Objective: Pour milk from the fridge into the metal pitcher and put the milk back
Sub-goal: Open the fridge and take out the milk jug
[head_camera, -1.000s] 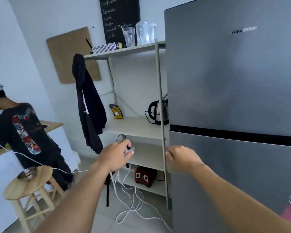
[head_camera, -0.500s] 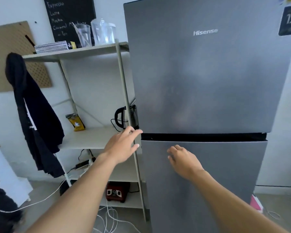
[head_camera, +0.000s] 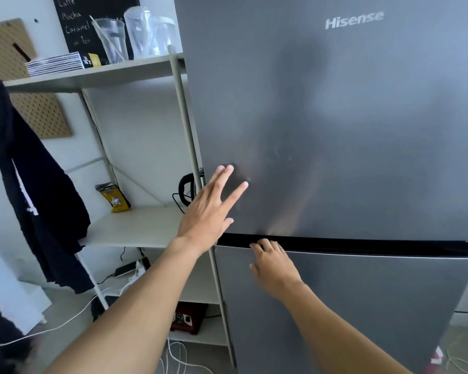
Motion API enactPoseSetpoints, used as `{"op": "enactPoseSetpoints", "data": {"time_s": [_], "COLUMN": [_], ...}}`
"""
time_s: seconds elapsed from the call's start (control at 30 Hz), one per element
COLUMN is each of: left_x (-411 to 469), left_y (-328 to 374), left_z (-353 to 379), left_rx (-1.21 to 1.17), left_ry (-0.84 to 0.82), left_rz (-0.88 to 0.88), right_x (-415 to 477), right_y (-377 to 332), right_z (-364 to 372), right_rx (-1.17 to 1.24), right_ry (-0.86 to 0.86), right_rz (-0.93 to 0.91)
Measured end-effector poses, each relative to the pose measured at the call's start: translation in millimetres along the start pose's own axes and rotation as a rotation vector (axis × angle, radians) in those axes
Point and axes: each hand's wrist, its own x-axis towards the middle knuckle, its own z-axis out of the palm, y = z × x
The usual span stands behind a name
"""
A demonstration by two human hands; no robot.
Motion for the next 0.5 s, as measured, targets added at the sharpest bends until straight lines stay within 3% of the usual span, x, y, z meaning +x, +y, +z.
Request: {"op": "enactPoseSetpoints", "data": {"time_s": [0.5], "left_x": [0.2], "left_y": [2.3], "left_z": [22.6], "left_rx": [-0.019], "left_ry": [0.019], "left_rz": [-0.088], "right_x": [22.8], "right_y": [-10.6], "right_z": [3.7], "right_rx": [-0.045], "right_ry": [0.045], "right_rz": [0.119]}}
